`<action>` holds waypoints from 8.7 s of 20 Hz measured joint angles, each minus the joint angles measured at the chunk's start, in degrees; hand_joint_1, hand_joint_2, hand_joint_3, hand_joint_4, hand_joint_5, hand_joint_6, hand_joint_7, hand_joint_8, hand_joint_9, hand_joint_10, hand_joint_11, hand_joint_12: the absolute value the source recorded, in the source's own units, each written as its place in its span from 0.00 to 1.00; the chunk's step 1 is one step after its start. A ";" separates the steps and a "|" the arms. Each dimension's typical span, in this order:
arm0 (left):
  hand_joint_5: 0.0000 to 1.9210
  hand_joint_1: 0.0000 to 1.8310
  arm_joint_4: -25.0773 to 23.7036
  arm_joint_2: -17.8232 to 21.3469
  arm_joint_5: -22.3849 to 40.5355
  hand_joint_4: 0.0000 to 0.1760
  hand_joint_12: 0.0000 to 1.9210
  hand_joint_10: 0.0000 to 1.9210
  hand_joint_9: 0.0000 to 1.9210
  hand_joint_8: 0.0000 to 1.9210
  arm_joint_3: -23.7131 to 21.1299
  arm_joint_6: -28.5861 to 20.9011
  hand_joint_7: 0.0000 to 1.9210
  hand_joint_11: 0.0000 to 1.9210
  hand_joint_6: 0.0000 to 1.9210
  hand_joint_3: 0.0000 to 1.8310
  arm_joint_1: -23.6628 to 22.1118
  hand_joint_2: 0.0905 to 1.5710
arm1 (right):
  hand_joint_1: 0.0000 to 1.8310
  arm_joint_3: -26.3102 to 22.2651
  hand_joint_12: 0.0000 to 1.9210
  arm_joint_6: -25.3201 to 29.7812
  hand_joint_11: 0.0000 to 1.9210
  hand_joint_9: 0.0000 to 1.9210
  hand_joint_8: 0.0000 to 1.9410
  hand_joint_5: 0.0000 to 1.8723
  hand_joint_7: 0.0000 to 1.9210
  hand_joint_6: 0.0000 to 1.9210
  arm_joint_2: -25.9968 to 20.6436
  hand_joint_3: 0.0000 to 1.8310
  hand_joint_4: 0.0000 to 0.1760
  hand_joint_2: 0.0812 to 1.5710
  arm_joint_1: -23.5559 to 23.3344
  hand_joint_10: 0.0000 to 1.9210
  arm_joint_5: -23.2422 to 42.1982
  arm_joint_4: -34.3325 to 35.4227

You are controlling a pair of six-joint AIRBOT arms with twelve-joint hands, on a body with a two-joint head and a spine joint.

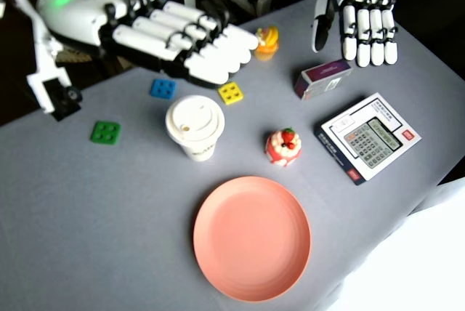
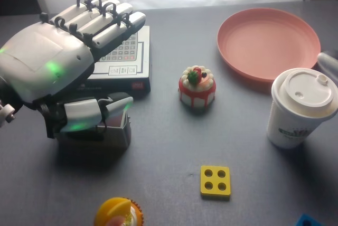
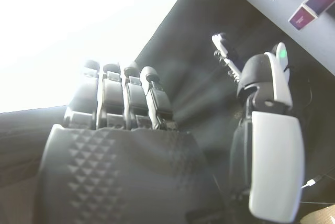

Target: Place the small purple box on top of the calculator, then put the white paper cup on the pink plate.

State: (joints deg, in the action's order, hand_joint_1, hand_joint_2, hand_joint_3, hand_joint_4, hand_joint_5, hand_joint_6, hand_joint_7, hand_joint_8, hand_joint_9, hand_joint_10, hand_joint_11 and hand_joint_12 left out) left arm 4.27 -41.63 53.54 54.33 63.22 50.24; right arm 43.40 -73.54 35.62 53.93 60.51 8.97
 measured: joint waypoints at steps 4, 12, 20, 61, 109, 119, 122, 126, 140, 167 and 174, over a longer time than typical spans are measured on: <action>0.01 0.24 0.28 -0.74 -0.52 0.00 0.00 0.00 0.00 0.00 0.20 0.00 0.00 0.00 0.00 0.00 0.00 0.74 | 0.16 0.02 0.28 -0.02 0.00 0.00 0.00 0.00 0.00 0.00 0.42 0.00 0.00 0.80 0.66 0.00 0.33 0.37; 0.01 0.35 3.76 1.55 -1.29 0.18 0.00 0.00 0.00 0.00 -0.81 0.00 0.01 0.00 0.00 0.00 5.86 0.68 | 0.17 0.00 0.00 -0.02 0.00 0.00 0.00 0.00 0.00 0.00 0.46 0.00 0.00 0.82 1.07 0.00 1.57 1.11; 0.10 0.47 8.85 -1.86 -9.29 0.07 0.36 0.01 0.07 0.00 3.04 0.02 0.09 0.00 0.01 0.01 7.30 0.65 | 0.18 -0.35 0.00 -0.04 0.00 0.00 0.00 0.00 0.00 0.00 0.61 0.00 0.00 0.82 2.34 0.00 3.58 3.08; 0.41 0.72 33.59 -17.70 -21.00 0.00 0.90 0.80 0.38 0.71 25.68 7.96 0.41 0.29 0.58 0.00 -13.44 0.76 | 0.20 -0.26 0.00 1.68 0.00 0.00 0.00 0.00 0.00 0.00 1.01 0.00 0.00 0.81 5.25 0.00 5.62 4.83; 0.00 0.38 13.29 -7.06 0.92 0.45 0.00 0.00 0.00 0.00 8.76 -0.52 0.00 0.00 0.00 0.02 -5.22 0.77 | 0.62 14.23 1.00 25.59 0.21 0.19 0.40 0.19 0.22 0.24 13.03 0.00 0.00 0.66 1.18 0.81 -17.73 -5.38; 0.00 0.37 13.92 -6.67 2.62 0.40 0.00 0.00 0.00 0.00 8.33 -1.25 0.00 0.00 0.00 0.02 -3.61 0.80 | 0.63 14.82 1.00 27.23 0.24 0.21 0.58 0.11 0.15 0.46 11.39 0.01 0.00 0.69 -1.31 0.87 -12.76 -5.51; 0.00 0.39 13.90 -6.67 2.91 0.43 0.00 0.00 0.00 0.00 7.85 -1.42 0.00 0.00 0.00 0.01 -3.32 0.80 | 0.64 16.79 1.00 27.19 0.26 0.19 0.55 0.08 0.08 0.47 11.78 0.01 0.00 0.70 -2.91 0.88 -11.41 -3.10; 0.00 0.40 14.36 -6.69 4.44 0.57 0.00 0.00 0.00 0.00 7.63 -1.79 0.00 0.00 0.00 0.01 -1.84 0.80 | 0.61 21.94 1.00 27.17 0.04 0.12 0.51 0.12 0.12 0.27 16.09 0.00 0.00 0.73 -6.34 0.82 -12.61 1.44; 0.00 0.35 15.41 -9.22 6.54 0.48 0.00 0.00 0.00 0.00 9.09 -4.11 0.00 0.00 0.00 0.00 0.17 0.82 | 0.58 41.70 0.95 27.08 0.01 0.11 0.35 0.14 0.15 0.37 32.87 0.00 0.00 0.72 -16.24 0.60 -26.03 11.69; 0.00 0.36 16.35 -9.70 8.76 0.21 0.00 0.00 0.00 0.00 9.60 -6.32 0.00 0.00 0.00 0.00 2.64 0.83 | 0.66 41.92 0.86 15.43 0.06 0.18 0.06 0.14 0.26 0.40 32.68 0.00 0.00 0.72 -24.61 0.59 -36.92 11.17; 0.00 0.37 16.70 -9.70 8.92 0.19 0.00 0.00 0.00 0.00 9.40 -6.36 0.00 0.00 0.00 0.00 2.86 0.84 | 0.64 40.92 0.84 15.39 0.00 0.15 0.10 0.08 0.21 0.38 32.39 0.00 0.00 0.72 -24.59 0.64 -37.13 10.62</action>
State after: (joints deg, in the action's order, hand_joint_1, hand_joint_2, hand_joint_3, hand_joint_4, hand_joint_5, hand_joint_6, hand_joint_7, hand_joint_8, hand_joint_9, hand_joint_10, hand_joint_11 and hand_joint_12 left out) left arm 20.97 -51.33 62.46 63.72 56.86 53.10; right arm 84.31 -58.15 68.01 29.34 23.38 19.59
